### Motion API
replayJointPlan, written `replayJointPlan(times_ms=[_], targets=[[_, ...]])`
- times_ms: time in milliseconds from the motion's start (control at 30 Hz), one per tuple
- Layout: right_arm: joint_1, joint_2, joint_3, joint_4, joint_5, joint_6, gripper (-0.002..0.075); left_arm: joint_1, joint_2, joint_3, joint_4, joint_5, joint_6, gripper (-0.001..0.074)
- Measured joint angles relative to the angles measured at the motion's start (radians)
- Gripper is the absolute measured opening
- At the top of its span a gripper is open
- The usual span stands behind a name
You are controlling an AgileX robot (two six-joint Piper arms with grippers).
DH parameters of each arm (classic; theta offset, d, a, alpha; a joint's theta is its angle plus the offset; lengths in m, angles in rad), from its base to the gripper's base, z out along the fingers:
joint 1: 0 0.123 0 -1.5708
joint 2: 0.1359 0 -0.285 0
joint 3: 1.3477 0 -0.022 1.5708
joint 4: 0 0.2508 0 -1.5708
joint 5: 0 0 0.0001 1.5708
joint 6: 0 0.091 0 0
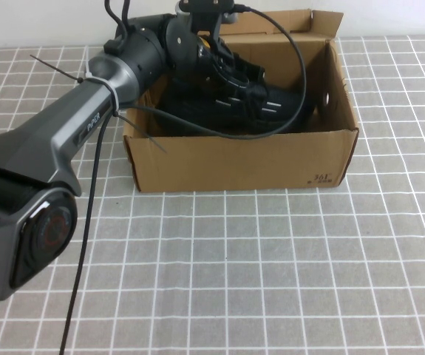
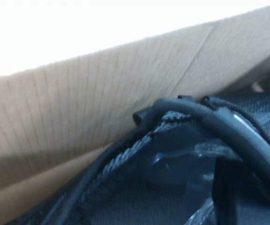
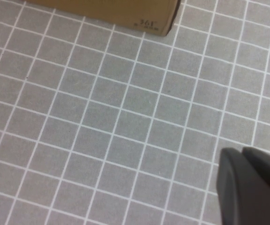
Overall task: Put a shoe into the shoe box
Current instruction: Adjust the shoe
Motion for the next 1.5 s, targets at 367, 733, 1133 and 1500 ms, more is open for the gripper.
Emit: replayJointPlan(times_ms=[367,733,1133,1500], targets=[[0.000,0.000,0.000,0.002,-0.002,0.000,-0.0016,0.000,0.022,0.000,-0.015,-0.090,0.034,0.0000],[0.000,0.000,0.000,0.002,-0.002,0.000,-0.0016,0.002,0.031,0.000,-0.015,-0.008,0.034,0.0012],[0.000,0.000,0.000,0.002,-0.002,-0.002,-0.0016,0.002,0.031,-0.086,-0.015,0.151,0.034,0.0470],[0.000,0.000,0.000,0.002,-0.002,-0.002,-0.0016,0.002,0.031,-0.365,-0.001,0.463,0.007,0.0522]])
